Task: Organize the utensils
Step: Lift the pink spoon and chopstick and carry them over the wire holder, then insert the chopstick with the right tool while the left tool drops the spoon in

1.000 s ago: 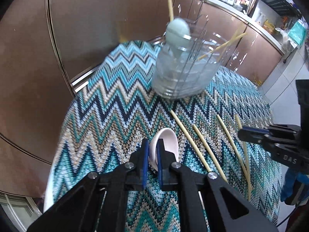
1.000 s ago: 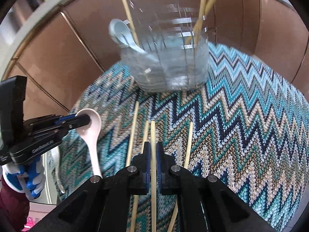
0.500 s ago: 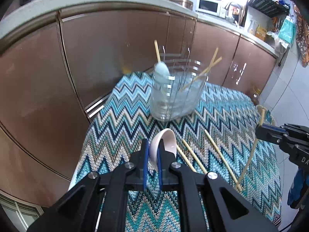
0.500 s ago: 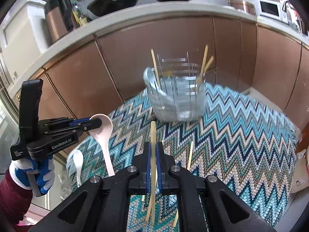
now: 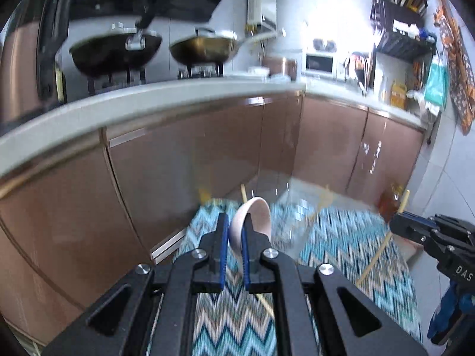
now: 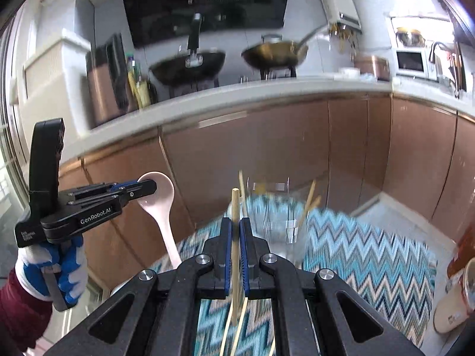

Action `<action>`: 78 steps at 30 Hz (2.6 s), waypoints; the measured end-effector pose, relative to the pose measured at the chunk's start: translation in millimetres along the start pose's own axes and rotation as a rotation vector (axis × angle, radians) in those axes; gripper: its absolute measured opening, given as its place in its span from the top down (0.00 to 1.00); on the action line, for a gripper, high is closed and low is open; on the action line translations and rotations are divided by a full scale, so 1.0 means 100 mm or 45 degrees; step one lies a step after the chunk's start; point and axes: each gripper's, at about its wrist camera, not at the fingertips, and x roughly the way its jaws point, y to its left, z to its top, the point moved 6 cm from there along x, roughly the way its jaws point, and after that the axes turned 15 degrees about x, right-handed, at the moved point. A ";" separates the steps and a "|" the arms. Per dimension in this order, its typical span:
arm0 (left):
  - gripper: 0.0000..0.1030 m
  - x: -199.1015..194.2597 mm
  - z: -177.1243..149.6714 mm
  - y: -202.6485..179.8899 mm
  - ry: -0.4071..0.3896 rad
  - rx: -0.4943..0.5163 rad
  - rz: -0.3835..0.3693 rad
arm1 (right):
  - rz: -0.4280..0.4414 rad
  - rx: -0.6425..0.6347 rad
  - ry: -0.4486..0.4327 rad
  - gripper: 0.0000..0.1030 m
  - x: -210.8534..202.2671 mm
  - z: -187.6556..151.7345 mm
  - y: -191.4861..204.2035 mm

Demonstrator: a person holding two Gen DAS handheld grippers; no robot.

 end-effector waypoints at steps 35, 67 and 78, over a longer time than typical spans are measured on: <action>0.89 1.52 0.11 -0.34 -0.005 0.224 0.306 | -0.146 0.014 -0.148 0.94 1.24 0.28 -0.62; 0.49 -0.05 0.05 -0.21 -0.169 0.070 0.245 | -0.194 0.012 -0.249 0.68 -0.17 0.03 -0.28; 0.44 -0.56 -0.20 -0.37 -0.198 0.044 0.224 | -0.192 -0.020 -0.232 0.67 -0.63 -0.31 -0.03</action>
